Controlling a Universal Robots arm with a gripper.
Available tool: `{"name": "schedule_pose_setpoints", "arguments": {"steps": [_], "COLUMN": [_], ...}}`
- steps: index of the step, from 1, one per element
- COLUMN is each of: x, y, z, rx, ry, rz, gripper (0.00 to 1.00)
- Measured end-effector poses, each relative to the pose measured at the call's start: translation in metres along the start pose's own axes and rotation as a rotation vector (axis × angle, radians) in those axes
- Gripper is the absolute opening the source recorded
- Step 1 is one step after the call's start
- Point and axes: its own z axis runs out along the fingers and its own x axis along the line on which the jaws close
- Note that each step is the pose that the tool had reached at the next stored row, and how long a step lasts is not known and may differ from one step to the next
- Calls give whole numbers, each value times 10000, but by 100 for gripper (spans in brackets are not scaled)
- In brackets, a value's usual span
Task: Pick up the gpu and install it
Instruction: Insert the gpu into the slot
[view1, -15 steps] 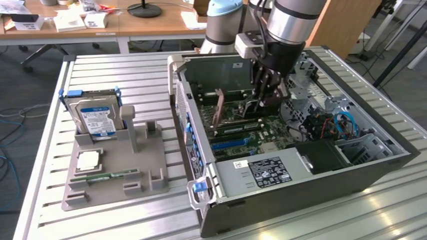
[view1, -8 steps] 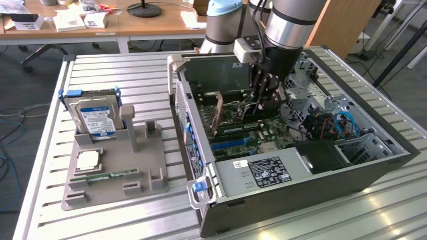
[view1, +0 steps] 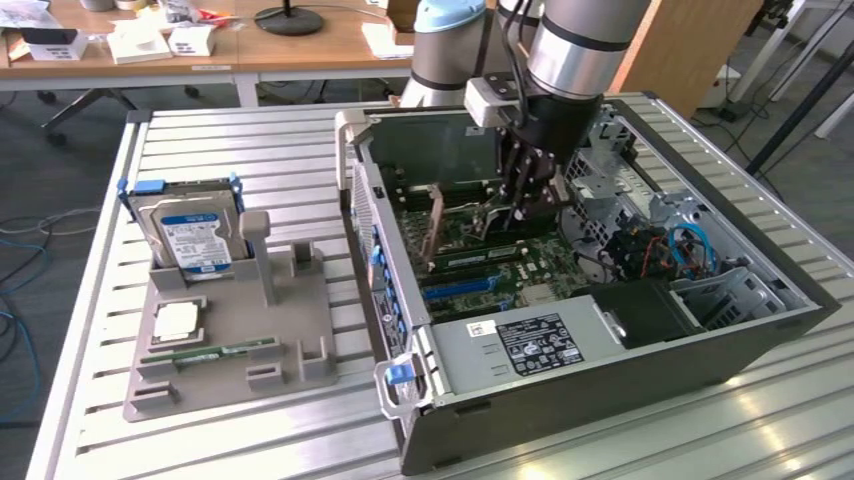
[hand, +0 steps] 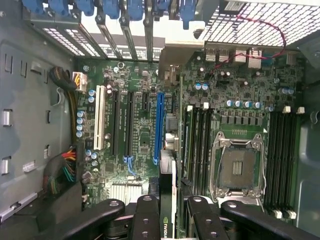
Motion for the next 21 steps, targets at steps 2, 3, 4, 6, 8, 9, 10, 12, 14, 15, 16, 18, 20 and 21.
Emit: {"name": "schedule_pose_setpoints", "arguments": {"steps": [2, 3, 4, 6, 8, 9, 10, 12, 14, 15, 16, 18, 20, 21], "x": [-1, -1, -1, -1, -1, 0, 0, 0, 1, 1, 2, 3, 3, 4], "y": [22, 30, 32, 32, 33, 33, 33, 32, 31, 31, 30, 29, 28, 28], "z": [1, 1, 1, 1, 1, 2, 11, 42, 75, 91, 107, 137, 169, 184], "rx": [-1, 0, 0, -1, -1, -2, -1, -1, -1, 0, 0, -1, -1, -1], "ry": [1, 1, 1, 3, 4, 6, 5, 6, 7, 5, 5, 6, 6, 7], "rz": [1, 1, 0, -1, 0, 1, 0, 0, 0, 0, -1, -9, -18, -23], "gripper": [26, 26, 26, 26, 26, 26, 26, 26, 26, 26, 26, 26, 26, 26]}}
